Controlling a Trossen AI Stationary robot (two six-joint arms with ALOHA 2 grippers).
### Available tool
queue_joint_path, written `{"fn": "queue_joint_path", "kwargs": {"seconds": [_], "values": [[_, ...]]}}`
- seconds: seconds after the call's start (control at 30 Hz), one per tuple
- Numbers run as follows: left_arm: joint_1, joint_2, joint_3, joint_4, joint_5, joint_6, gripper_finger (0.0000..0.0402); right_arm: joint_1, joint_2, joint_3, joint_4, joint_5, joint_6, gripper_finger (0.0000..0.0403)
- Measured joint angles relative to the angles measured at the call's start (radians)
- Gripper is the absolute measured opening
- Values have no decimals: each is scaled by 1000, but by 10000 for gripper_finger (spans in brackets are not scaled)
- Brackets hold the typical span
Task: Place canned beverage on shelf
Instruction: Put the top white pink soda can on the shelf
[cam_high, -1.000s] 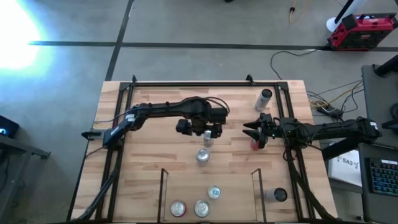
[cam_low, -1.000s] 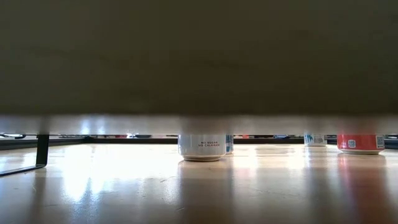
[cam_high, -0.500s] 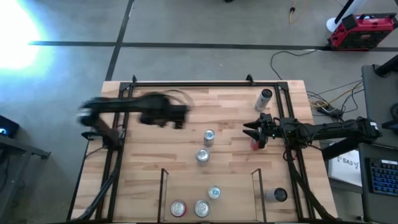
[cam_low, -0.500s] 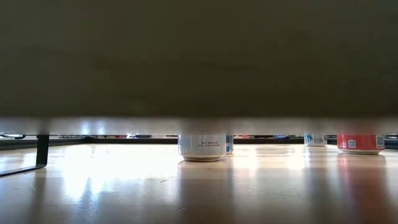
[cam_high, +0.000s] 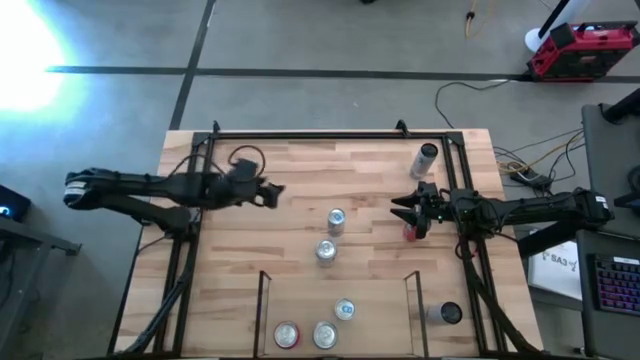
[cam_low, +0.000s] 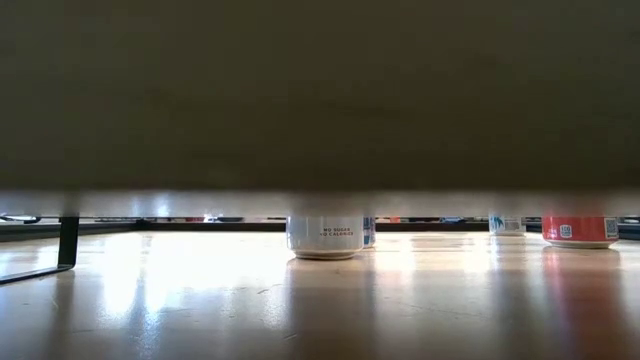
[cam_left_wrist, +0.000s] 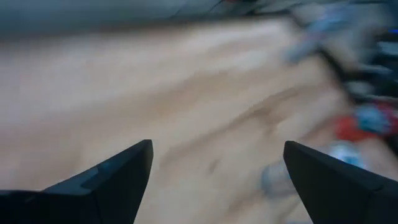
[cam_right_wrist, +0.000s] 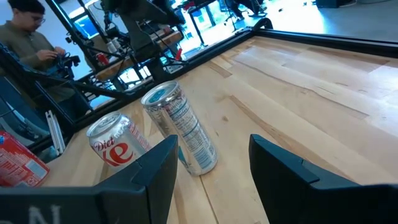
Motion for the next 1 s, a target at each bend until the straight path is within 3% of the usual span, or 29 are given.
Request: {"fn": "queue_joint_path", "kwargs": {"seconds": [0.17,0.23,0.3,0.5,0.63,1.0], "values": [[0,48,-204,825,22,625,345,0,0,0,0,0,0,183],[-6,55,-277,1090,62,770,345,0,0,0,0,0,0,183],[-8,11,-356,1213,71,813,345,0,0,0,0,0,0,183],[-13,-254,-558,1223,18,679,345,0,0,0,-1,0,0,183],[-13,-386,-642,1216,6,705,346,0,0,0,0,0,0,183],[-12,-740,-708,845,-2,712,346,0,0,0,0,0,0,183]]}}
